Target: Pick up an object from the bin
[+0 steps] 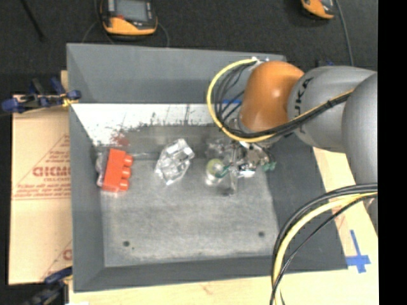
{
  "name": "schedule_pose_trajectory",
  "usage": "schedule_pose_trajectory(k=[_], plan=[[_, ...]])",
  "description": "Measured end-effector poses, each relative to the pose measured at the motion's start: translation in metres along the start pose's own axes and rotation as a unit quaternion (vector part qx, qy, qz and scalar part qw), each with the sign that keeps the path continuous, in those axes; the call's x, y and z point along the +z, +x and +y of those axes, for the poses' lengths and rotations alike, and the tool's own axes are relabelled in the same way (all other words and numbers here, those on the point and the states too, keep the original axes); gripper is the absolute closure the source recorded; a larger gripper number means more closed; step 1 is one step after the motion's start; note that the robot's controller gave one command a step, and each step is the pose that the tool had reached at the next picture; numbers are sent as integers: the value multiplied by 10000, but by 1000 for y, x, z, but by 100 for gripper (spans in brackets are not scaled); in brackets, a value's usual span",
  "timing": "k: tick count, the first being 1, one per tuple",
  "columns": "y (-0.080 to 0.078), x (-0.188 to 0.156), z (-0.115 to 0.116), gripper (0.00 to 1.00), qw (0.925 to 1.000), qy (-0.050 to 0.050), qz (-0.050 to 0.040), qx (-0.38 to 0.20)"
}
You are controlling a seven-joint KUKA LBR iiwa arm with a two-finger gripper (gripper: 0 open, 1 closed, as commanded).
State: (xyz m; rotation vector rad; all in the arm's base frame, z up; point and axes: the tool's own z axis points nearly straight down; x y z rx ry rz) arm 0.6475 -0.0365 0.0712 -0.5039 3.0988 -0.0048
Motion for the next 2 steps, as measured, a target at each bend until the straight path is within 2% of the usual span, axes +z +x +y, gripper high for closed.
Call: schedule_pose_trajectory(k=[1,2], plan=[[-1,0,2,100,10000,-7,-4,-11],[-8,-143,6,100,9998,17,-56,-180]])
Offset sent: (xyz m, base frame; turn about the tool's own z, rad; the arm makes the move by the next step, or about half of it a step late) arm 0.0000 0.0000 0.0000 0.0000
